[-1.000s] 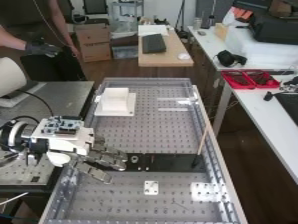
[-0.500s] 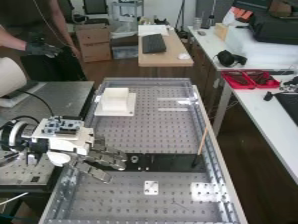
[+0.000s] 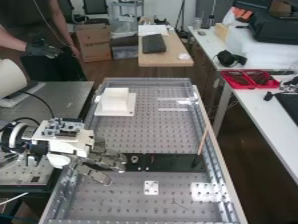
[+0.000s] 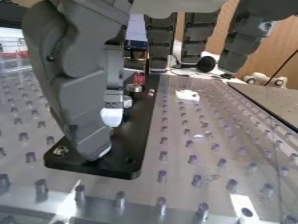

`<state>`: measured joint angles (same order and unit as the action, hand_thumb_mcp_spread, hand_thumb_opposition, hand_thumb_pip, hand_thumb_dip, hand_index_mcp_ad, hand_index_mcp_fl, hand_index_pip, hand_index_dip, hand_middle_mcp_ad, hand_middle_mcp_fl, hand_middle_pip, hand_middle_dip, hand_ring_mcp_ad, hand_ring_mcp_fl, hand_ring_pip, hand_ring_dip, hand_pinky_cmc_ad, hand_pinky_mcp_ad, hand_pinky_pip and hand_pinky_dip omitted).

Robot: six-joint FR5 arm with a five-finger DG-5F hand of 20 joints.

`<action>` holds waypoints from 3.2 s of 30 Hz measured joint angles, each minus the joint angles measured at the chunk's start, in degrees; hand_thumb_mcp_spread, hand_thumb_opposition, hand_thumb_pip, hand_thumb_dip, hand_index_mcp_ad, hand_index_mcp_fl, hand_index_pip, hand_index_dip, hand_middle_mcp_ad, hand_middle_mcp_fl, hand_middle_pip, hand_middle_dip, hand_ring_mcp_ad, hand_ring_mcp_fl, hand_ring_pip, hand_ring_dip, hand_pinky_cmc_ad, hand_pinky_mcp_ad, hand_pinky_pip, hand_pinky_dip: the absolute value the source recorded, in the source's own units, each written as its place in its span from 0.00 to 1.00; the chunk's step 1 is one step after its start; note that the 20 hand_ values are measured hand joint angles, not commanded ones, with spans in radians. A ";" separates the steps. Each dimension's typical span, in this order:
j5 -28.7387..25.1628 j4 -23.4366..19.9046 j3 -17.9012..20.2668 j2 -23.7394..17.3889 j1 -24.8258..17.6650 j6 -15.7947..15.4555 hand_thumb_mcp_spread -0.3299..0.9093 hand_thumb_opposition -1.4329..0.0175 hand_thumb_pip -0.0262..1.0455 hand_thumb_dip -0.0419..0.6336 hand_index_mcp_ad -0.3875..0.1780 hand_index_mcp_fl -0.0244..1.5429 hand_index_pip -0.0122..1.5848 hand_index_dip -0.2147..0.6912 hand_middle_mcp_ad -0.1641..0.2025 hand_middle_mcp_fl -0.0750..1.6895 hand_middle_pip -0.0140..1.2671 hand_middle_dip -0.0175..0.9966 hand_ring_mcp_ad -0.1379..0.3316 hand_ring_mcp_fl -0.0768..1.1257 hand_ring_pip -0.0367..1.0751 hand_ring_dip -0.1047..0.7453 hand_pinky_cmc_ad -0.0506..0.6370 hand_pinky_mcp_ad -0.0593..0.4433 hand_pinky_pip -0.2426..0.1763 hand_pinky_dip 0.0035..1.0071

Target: Grab the smaller nut and place it in the white container

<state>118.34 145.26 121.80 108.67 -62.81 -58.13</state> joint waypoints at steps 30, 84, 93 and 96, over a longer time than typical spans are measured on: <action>0.18 0.06 -0.38 0.60 0.07 0.71 0.73 0.37 0.52 0.38 0.20 0.21 0.94 0.35 0.60 0.05 0.13 0.30 0.56 0.06 0.12 0.24 0.56 0.67 0.40 0.18; 0.23 4.76 -1.36 -4.25 -2.47 1.87 0.77 0.36 0.50 0.41 0.20 0.24 0.94 0.35 0.61 0.06 0.13 0.30 0.56 0.06 0.12 0.26 0.56 0.67 0.40 0.18; 3.30 9.40 -2.33 -9.60 -7.15 1.51 0.77 0.36 0.50 0.41 0.19 0.24 0.94 0.35 0.60 0.07 0.13 0.30 0.56 0.06 0.12 0.26 0.56 0.67 0.40 0.18; 4.52 10.52 -2.80 -10.35 -9.19 1.72 0.77 0.36 0.50 0.41 0.19 0.25 0.94 0.35 0.61 0.06 0.13 0.30 0.56 0.06 0.12 0.26 0.56 0.67 0.40 0.18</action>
<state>122.86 155.78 118.99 98.32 -71.99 -56.41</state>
